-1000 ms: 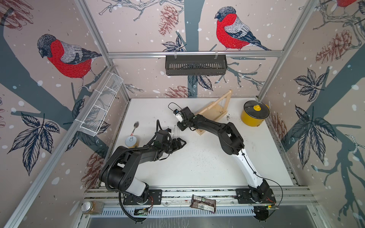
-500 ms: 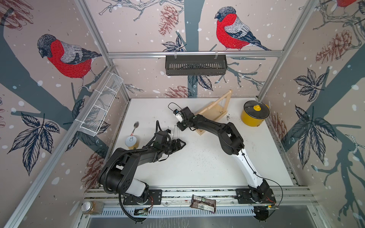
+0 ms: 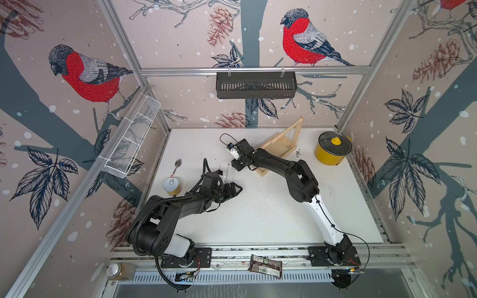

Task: Take the necklace off the jewelry display stand
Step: Place the necklace at the center of the board.

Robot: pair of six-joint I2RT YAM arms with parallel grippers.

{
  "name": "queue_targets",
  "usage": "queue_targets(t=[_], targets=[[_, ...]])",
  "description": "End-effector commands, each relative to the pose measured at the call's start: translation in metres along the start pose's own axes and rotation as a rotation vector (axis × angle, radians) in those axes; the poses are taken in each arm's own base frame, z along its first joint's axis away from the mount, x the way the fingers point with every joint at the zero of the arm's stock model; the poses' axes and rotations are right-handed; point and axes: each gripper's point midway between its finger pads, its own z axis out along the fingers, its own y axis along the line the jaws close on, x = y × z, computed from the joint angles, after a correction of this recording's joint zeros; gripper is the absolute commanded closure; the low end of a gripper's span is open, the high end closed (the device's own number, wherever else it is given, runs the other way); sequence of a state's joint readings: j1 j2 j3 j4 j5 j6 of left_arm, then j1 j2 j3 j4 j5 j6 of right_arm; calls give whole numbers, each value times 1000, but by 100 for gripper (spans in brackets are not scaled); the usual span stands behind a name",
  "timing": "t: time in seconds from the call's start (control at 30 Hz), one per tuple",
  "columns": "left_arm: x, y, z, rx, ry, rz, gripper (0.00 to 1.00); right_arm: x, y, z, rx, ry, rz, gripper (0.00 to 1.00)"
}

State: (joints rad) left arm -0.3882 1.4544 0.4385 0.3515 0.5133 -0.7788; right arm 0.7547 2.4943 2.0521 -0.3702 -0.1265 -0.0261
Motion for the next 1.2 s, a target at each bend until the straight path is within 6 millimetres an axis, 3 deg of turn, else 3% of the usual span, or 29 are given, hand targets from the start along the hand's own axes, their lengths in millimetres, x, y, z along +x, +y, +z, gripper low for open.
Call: queue_targets(t=[0.0,0.67,1.17], targets=[[3,5,-2,-22,-1,-12,21,-2,-2,-2,0,4,15,56],[9,8,-10,-31,-11,-29,21,-16,-5,-12,6,-29,23,52],[-9,-16,-14,8,-33,17,20,-32,-5,-24,-3,-70,33,47]])
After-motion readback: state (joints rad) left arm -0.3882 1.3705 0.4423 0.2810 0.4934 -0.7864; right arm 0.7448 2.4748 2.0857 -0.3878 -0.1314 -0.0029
